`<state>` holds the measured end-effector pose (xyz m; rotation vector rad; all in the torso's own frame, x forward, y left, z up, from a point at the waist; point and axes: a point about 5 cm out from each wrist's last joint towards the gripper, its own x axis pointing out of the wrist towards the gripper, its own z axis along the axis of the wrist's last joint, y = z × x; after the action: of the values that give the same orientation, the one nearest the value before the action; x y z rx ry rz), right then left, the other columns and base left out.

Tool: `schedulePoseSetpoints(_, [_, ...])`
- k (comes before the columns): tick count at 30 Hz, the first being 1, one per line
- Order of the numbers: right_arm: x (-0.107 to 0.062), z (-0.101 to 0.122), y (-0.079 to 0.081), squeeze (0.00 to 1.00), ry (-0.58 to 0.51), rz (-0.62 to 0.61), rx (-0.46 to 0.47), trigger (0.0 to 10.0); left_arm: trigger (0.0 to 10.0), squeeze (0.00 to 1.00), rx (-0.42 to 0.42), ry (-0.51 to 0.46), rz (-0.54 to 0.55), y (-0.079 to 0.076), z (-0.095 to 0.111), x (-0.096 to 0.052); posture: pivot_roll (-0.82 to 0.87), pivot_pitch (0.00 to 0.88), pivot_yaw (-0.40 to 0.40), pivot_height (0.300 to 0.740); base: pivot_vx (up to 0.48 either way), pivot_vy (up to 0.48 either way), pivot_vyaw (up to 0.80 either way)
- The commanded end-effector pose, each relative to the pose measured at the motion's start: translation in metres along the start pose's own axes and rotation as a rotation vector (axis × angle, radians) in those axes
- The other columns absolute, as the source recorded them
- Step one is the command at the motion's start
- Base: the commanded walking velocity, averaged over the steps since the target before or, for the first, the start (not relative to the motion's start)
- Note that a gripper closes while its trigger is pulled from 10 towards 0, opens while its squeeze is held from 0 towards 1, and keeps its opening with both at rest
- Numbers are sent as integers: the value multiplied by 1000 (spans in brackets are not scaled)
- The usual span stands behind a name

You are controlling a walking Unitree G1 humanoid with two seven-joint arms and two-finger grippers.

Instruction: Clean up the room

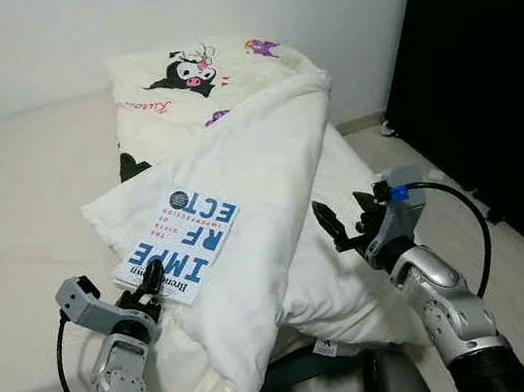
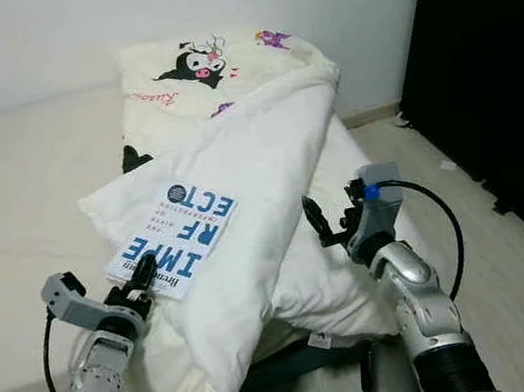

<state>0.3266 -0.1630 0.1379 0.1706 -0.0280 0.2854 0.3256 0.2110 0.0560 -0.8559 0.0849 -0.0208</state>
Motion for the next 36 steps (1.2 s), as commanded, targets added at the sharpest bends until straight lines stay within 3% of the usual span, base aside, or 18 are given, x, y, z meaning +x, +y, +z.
schedulePoseSetpoints(1, [2, 2, -1, 0, 1, -5, -6, 10000, 0, 0, -34, 33, -33, -4, -12, -1, -17, 120, 0, 417, 0, 0, 0])
schedulePoseSetpoints(4, [2, 2, -2, 0, 1, -6, -12, 10000, 0, 0, -34, 33, -38, -9, -16, 1, -23, 109, 1, 417, 0, 0, 0])
schedulePoseSetpoints(9, [2, 2, -2, 0, 3, -7, -14, 10000, 0, 0, -10, -3, -12, -6, -4, 3, -22, 104, -1, 417, 0, 0, 0])
schedulePoseSetpoints(13, [2, 2, -3, 0, 5, -5, -16, 10000, 0, 0, 49, -71, -36, -7, 22, 5, -18, 99, -4, 417, 0, 0, 0])
schedulePoseSetpoints(17, [3, 2, -2, 0, 5, -3, -17, 10000, 0, 0, 56, -102, -73, -11, 36, 7, -13, 98, -7, 417, 0, 0, 0])
schedulePoseSetpoints(19, [4, 2, -1, 0, 7, 1, -18, 10000, 0, 0, 53, -118, -149, -18, 48, 8, -11, 98, -9, 417, 0, 0, 0])
schedulePoseSetpoints(22, [5, 2, -1, 0, 7, 2, -18, 10000, 0, 0, 53, -106, -224, -26, 50, 8, -10, 97, -9, 417, 0, 0, 0])
schedulePoseSetpoints(23, [5, 3, -1, 0, 8, 3, -18, 10000, 0, 0, 44, -57, -376, -44, 44, 5, -10, 97, -10, 417, 0, 0, 0])
schedulePoseSetpoints(25, [5, 3, -1, 0, 8, 3, -18, 10000, 0, 0, 44, -57, -376, -44, 44, 5, -10, 97, -10, 417, 0, 0, 0])
schedulePoseSetpoints(27, [6, 4, -3, 0, 7, 1, -20, 10000, 0, 0, 38, 48, -585, -72, 25, -4, -12, 96, -10, 417, 0, 0, 0])
schedulePoseSetpoints(29, [6, 4, -3, 0, 7, 1, -20, 10000, 0, 0, 38, 48, -585, -72, 25, -4, -12, 96, -10, 417, 0, 0, 0])
schedulePoseSetpoints(30, [6, 4, -4, 0, 6, -1, -22, 10000, 0, 0, 17, 157, -750, -94, 5, -16, -15, 93, -12, 417, 0, 0, 0])
schedulePoseSetpoints(31, [6, 4, -4, 0, 6, -1, -22, 10000, 0, 0, 17, 157, -750, -94, 5, -16, -15, 93, -12, 417, 0, 0, 0])
schedulePoseSetpoints(34, [7, 9, -5, 0, -10, -4, -8, 10000, 0, 0, -1, 289, -894, -109, -17, -31, -20, 92, -13, 417, 0, 0, 0])
schedulePoseSetpoints(36, [7, 10, -6, 0, -18, -5, 2, 10000, 0, 0, 3, 308, -906, -110, -20, -33, -22, 91, -14, 417, 0, 0, 0])
